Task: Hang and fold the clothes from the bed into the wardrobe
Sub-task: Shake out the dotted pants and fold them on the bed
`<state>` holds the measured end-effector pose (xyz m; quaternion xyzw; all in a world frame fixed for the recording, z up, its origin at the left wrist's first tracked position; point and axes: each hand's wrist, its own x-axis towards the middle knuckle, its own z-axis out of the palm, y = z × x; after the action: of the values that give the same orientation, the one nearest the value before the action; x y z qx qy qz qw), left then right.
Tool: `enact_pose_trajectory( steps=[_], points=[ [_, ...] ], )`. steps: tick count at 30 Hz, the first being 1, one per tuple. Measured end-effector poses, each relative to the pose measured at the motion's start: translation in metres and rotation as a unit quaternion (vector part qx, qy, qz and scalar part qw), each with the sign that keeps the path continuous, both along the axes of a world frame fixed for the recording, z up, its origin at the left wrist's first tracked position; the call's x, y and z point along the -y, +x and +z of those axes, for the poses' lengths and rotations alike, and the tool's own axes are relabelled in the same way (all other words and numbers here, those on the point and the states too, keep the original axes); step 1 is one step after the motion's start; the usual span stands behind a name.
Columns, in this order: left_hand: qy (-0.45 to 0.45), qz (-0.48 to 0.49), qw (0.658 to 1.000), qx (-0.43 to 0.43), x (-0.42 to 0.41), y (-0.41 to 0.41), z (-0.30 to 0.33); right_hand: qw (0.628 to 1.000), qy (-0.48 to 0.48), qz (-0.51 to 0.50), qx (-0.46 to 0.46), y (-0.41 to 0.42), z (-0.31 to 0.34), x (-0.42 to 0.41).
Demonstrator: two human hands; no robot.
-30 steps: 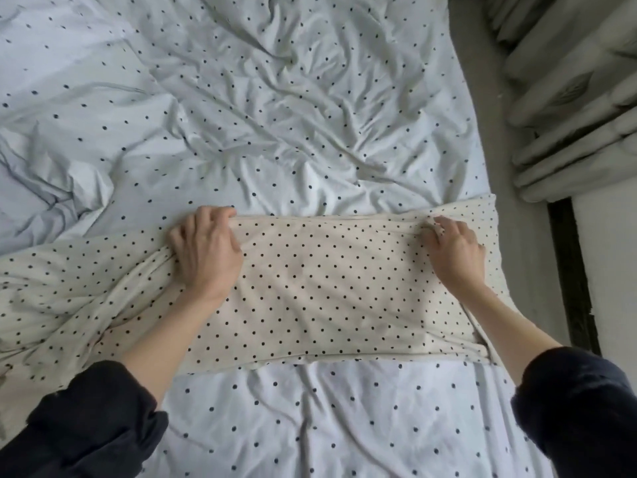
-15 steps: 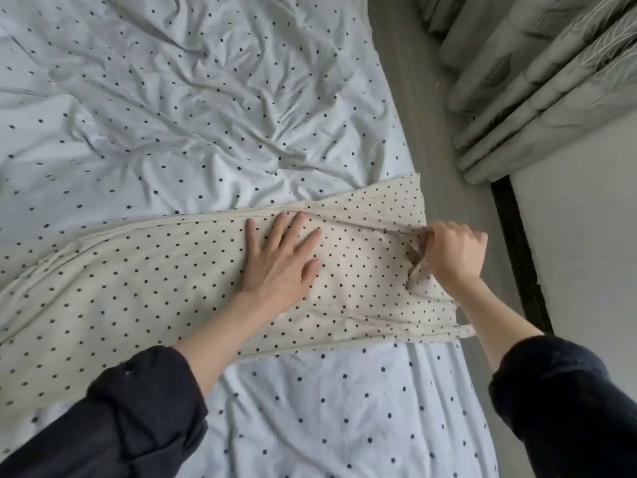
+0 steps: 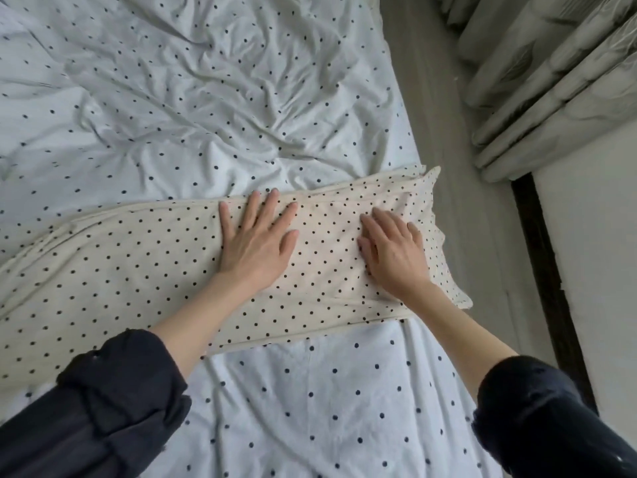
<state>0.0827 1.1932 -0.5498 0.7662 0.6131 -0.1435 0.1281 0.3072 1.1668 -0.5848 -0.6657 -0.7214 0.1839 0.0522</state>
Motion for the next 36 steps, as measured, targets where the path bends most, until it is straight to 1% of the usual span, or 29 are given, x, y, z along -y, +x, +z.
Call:
enact_pose_trajectory(
  steps=[2, 3, 5, 7, 10, 13, 15, 17, 18, 20, 22, 25, 27, 29, 32, 34, 36],
  points=[
    [-0.006, 0.021, 1.000, -0.005, 0.009, -0.020, 0.007, 0.996, -0.094, -0.014, -0.004, -0.007, 0.000, -0.001],
    [-0.008, 0.032, 0.999, -0.009, 0.016, -0.032, 0.010, 0.993, -0.112, -0.036, -0.004, -0.010, 0.001, -0.007],
    [-0.009, 0.054, 0.998, -0.018, 0.031, -0.059, 0.016, 0.992, -0.113, -0.057, 0.011, -0.021, 0.010, -0.021],
    [-0.004, 0.069, 0.997, -0.029, 0.047, -0.087, 0.024, 0.993, -0.109, -0.034, 0.031, -0.040, 0.022, -0.031],
    [0.000, 0.089, 0.995, -0.037, 0.071, -0.131, 0.033, 0.993, -0.119, -0.005, -0.008, -0.084, 0.038, -0.027],
    [0.025, 0.109, 0.993, -0.027, 0.096, -0.175, 0.039, 0.995, -0.098, -0.008, -0.031, -0.135, 0.047, -0.021],
    [0.045, 0.105, 0.993, -0.022, 0.106, -0.202, 0.041, 0.995, -0.090, -0.019, -0.025, -0.162, 0.053, -0.020],
    [0.077, 0.124, 0.989, -0.007, 0.119, -0.244, 0.049, 0.997, -0.073, 0.004, -0.012, -0.206, 0.061, -0.015],
    [0.086, 0.133, 0.987, 0.004, 0.122, -0.253, 0.051, 0.998, -0.061, 0.008, -0.019, -0.217, 0.066, -0.013],
    [0.094, 0.172, 0.980, 0.023, 0.146, -0.298, 0.055, 0.998, -0.025, 0.040, -0.043, -0.269, 0.076, 0.005],
    [0.100, 0.180, 0.978, 0.037, 0.162, -0.326, 0.054, 0.995, 0.000, 0.078, -0.058, -0.304, 0.084, 0.026],
    [0.116, 0.140, 0.983, 0.021, 0.190, -0.383, 0.047, 0.989, 0.021, 0.137, -0.058, -0.380, 0.091, 0.064],
    [0.129, 0.110, 0.985, 0.019, 0.196, -0.398, 0.042, 0.984, 0.006, 0.170, -0.047, -0.415, 0.091, 0.082],
    [0.138, 0.116, 0.983, 0.043, 0.197, -0.410, 0.045, 0.981, 0.005, 0.193, -0.013, -0.447, 0.087, 0.095],
    [0.163, 0.156, 0.970, 0.093, 0.190, -0.439, 0.058, 0.986, 0.000, 0.166, 0.018, -0.481, 0.091, 0.101],
    [0.139, 0.197, 0.962, 0.128, 0.183, -0.455, 0.076, 0.989, 0.010, 0.144, 0.023, -0.489, 0.096, 0.099],
    [0.121, 0.255, 0.943, 0.174, 0.166, -0.477, 0.091, 0.991, 0.017, 0.135, 0.010, -0.498, 0.105, 0.094]
  ],
)
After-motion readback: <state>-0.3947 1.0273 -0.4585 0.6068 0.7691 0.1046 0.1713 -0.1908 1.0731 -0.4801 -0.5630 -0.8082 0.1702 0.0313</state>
